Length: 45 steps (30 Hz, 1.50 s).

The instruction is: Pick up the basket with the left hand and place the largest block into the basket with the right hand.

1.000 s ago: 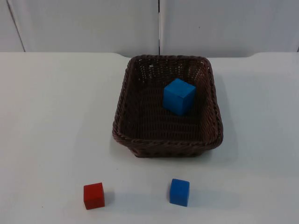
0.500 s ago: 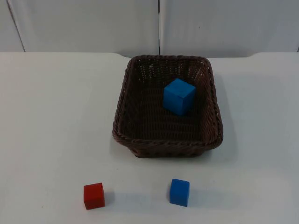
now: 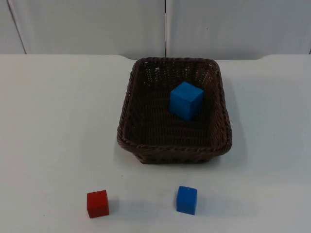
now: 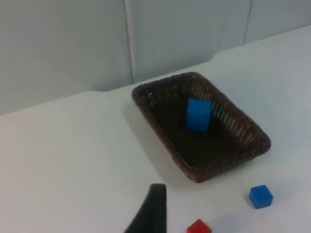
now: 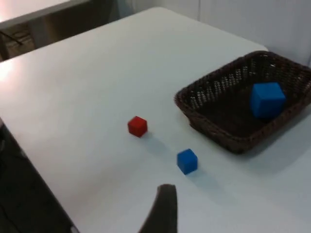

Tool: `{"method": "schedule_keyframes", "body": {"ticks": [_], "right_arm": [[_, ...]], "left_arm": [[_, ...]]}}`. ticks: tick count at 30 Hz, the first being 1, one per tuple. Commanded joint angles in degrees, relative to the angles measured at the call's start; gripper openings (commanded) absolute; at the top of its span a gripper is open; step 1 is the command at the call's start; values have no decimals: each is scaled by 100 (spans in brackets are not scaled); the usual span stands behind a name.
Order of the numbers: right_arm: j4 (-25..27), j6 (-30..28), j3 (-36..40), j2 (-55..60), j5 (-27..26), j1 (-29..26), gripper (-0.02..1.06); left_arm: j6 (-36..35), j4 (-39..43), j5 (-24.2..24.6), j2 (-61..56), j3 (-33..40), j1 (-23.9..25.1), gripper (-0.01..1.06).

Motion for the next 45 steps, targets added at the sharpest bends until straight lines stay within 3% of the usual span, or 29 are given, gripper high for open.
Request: {"method": "schedule_keyframes", "body": {"ticks": [1,8,13,15,24,30,34,45], "right_arm": [[-249,161,10,-16,39,29,74],[-446,382,10,-16,39,29,74],[-446,382,10,-16,39,29,74],[-446,382,10,-16,39,29,74],[-510,438,265,-16,-98,29,74],[-535,451,265,-16,-85,29,74],[-604,451,417,-16,242,29,74],[-644,474,406,-16,255,29,74]], "left_arm": [[-186,177,173,-177,20,-27,85],[-795,748,266,-873,20,-27,85],[-854,921,963,-968,20,-27,85],[-854,921,1015,-968,64,-27,85],[-854,818,111,-968,1244,-27,85],[-854,831,187,-968,1341,-27,85],[-844,831,285,-968,1448,-27,85],[-780,772,285,-968,1448,-27,85]]}}
